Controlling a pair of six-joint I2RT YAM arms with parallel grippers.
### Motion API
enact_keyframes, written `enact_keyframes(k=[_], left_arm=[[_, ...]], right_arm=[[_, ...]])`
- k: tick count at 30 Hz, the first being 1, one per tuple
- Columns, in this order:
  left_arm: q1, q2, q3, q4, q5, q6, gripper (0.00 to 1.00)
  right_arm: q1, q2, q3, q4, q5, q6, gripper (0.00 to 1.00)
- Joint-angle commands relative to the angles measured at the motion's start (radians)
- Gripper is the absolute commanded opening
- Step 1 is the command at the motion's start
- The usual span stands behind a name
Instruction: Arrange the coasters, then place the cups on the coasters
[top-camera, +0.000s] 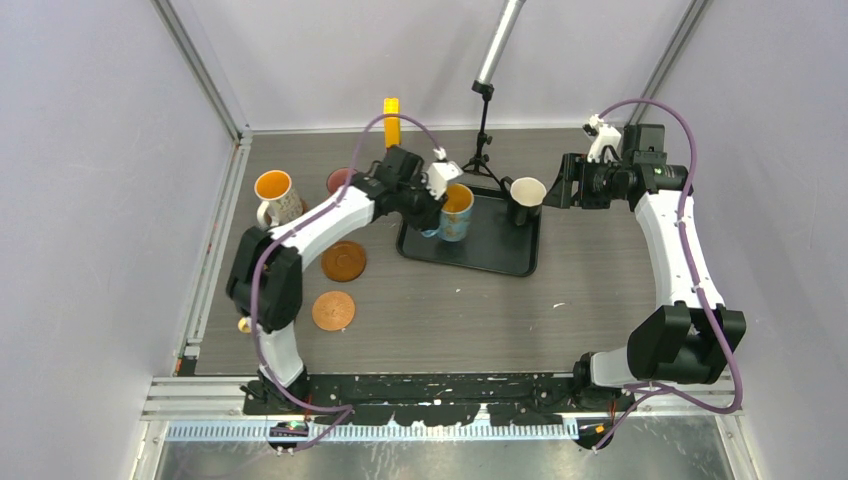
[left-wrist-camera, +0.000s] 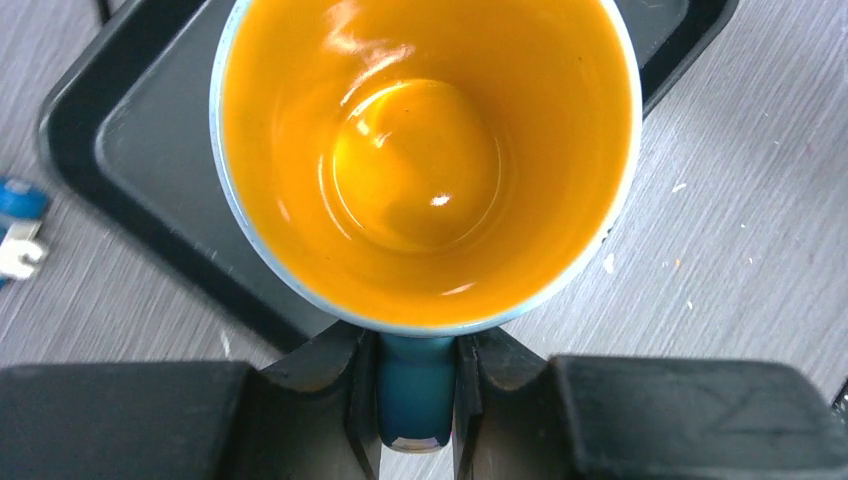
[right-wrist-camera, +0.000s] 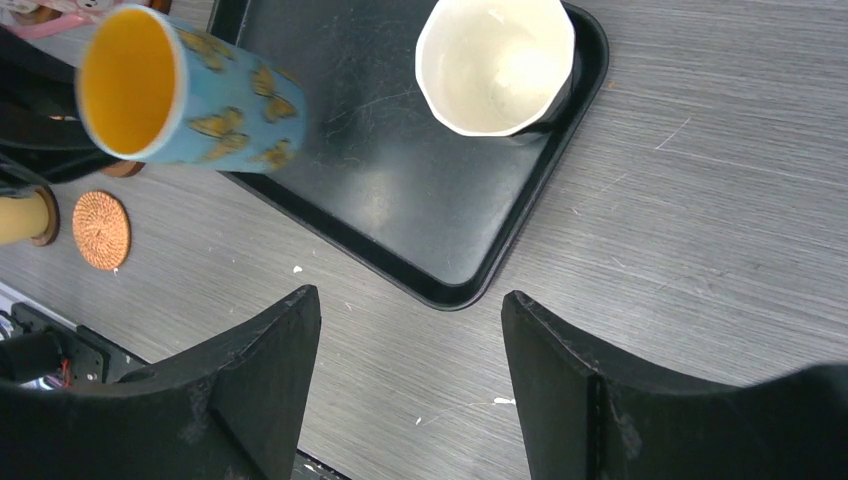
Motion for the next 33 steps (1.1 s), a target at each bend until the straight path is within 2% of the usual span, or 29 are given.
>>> enact_keyframes(k=[1,7,14,21,26,33], left_arm=[[0.105,-0.23,-0.082,0.133,0.121,0.008,0.0],[0.265,-0.457,-0.281,0.02,0.232,0.153,0.0],[0.45,-0.597,-0.42,-0.117,0.301,0.317,0.0],[0.575,-0.635,-0.51,-0.16,0.321,0.469,0.0],[0.639,-0.627,-0.55,-0.144,0.329,0.525,0.0],[0.682,-0.592,-0.568,-0.135,0.329,0.584,0.0]], right_arm=[[-0.005,-0.023,-0.011,0.039,-0.016,0.012,0.72],[-0.003,-0.034,-0.034,0.062,-0.031,0.034,0.72],[0.014,-0.02,-0.035,0.049,-0.031,0.022,0.73],[0.035,-0.008,-0.019,0.032,-0.022,0.011,0.75],[0.044,-0.002,-0.006,0.017,-0.014,0.003,0.75],[0.05,-0.005,0.001,0.006,-0.008,-0.002,0.76]])
